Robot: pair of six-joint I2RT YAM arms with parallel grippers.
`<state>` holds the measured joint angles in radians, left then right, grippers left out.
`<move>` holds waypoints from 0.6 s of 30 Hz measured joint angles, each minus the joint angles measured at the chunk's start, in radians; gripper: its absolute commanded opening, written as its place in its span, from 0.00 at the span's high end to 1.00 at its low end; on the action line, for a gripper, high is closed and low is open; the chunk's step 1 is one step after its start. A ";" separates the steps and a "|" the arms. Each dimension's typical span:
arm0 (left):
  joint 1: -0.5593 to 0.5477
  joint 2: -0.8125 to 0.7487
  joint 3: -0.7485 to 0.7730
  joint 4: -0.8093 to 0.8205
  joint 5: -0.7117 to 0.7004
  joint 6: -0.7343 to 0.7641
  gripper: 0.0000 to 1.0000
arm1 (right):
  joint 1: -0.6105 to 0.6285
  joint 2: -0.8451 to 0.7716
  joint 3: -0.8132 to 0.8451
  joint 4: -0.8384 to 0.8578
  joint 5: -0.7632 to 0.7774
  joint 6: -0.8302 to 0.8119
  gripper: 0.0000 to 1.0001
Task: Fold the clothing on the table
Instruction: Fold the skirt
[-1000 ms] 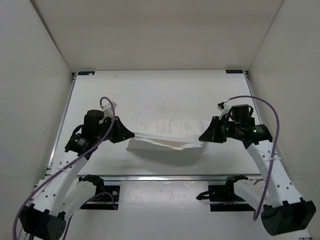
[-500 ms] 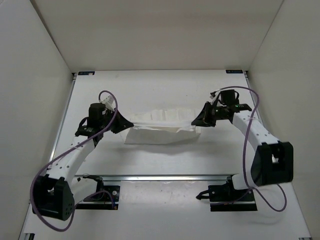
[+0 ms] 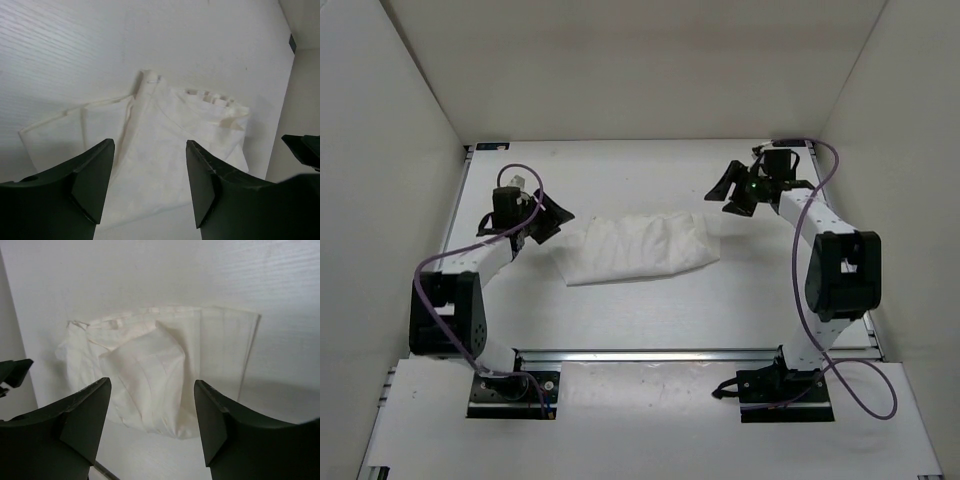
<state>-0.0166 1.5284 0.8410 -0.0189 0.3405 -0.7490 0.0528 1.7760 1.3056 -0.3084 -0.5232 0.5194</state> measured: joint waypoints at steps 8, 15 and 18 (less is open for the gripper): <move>-0.079 -0.314 -0.229 -0.035 -0.087 0.034 0.30 | 0.004 -0.208 -0.356 0.052 0.075 0.020 0.33; -0.106 -0.360 -0.369 -0.040 -0.150 0.043 0.66 | 0.011 -0.193 -0.489 0.163 0.052 -0.002 0.77; -0.132 -0.310 -0.387 0.011 -0.151 0.033 0.72 | 0.024 -0.190 -0.495 0.246 0.024 -0.003 0.91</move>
<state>-0.1482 1.2186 0.4538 -0.0082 0.1890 -0.7158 0.0769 1.5860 0.8104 -0.0624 -0.4992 0.5159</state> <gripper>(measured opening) 0.298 0.127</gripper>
